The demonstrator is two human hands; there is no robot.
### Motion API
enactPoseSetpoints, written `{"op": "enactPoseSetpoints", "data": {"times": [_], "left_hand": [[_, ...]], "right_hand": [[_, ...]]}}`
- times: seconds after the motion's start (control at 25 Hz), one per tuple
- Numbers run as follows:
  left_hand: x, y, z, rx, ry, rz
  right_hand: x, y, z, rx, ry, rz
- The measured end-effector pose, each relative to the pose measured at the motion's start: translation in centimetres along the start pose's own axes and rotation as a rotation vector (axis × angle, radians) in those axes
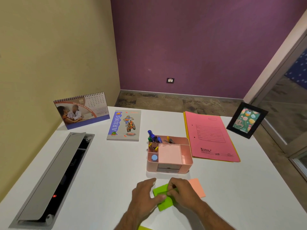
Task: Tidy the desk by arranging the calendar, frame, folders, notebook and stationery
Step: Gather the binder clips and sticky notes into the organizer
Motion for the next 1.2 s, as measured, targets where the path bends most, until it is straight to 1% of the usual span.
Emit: {"op": "enactPoseSetpoints", "data": {"times": [0.04, 0.08, 0.16, 0.24, 0.36, 0.4, 0.48, 0.56, 0.6, 0.76, 0.84, 0.88, 0.96, 1.0, 1.08, 1.12, 1.2], "left_hand": [[-0.6, 0.2, -0.1, -0.007, -0.017, 0.103], [-1.1, 0.4, -0.3, -0.047, -0.028, 0.193], [-1.9, 0.1, -0.6, -0.168, -0.032, 0.342], [-2.5, -0.5, -0.9, -0.294, -0.062, 0.427], [-3.9, -1.3, -1.3, -0.435, -0.05, 0.523], [-4.3, -1.5, -1.4, -0.466, -0.055, 0.569], [-5.0, -1.6, -1.7, -0.504, -0.07, 0.662], [-5.7, -1.8, -2.1, -0.499, -0.072, 0.719], [-6.1, -1.9, -2.3, -0.484, -0.071, 0.736], [-5.5, -2.6, -2.2, -0.294, -0.089, 0.555], [-4.5, -2.9, -1.4, -0.142, -0.04, 0.418], [-4.0, -3.1, -0.8, -0.036, 0.004, 0.291], [-3.0, -3.5, 0.6, 0.214, 0.104, -0.057], [-2.4, -3.5, 1.2, 0.329, 0.159, -0.204], [-1.4, -3.3, 2.2, 0.49, 0.235, -0.367], [-1.0, -3.1, 2.7, 0.533, 0.261, -0.406], [-0.5, -2.6, 3.3, 0.562, 0.344, -0.449]], "right_hand": [[-0.1, -0.1, 0.1, -0.015, 0.019, -0.135], [0.0, -0.2, 0.3, -0.037, 0.028, -0.24], [0.2, -0.5, 0.4, -0.069, 0.034, -0.396], [0.3, -0.7, 0.4, -0.129, 0.062, -0.493], [0.3, -1.2, 0.6, -0.29, 0.125, -0.601], [0.4, -1.3, 0.6, -0.325, 0.149, -0.657], [0.4, -1.3, 0.6, -0.332, 0.2, -0.794], [0.6, -1.6, 0.6, -0.318, 0.206, -0.886], [0.7, -1.9, 0.6, -0.339, 0.191, -0.886], [1.2, -5.1, 0.5, -0.529, 0.135, -0.873], [1.3, -7.4, 0.1, -0.663, 0.144, -0.829], [1.3, -8.5, 0.0, -0.733, 0.143, -0.777], [1.3, -10.2, -0.5, -0.84, 0.125, -0.637], [1.2, -10.5, -0.8, -0.862, 0.132, -0.568], [0.8, -10.5, -1.6, -0.842, 0.181, -0.445], [0.6, -10.1, -2.1, -0.81, 0.217, -0.39], [0.7, -9.4, -2.7, -0.746, 0.275, -0.312]]}}
Point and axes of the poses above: each hand's wrist, its own z-axis away from the middle knuckle, its own y-axis out of the palm, x = y × z, the point moved 2 cm from there along -z, towards the middle knuckle, and after that the axes turned 13 degrees about y, right-handed, at the moved point
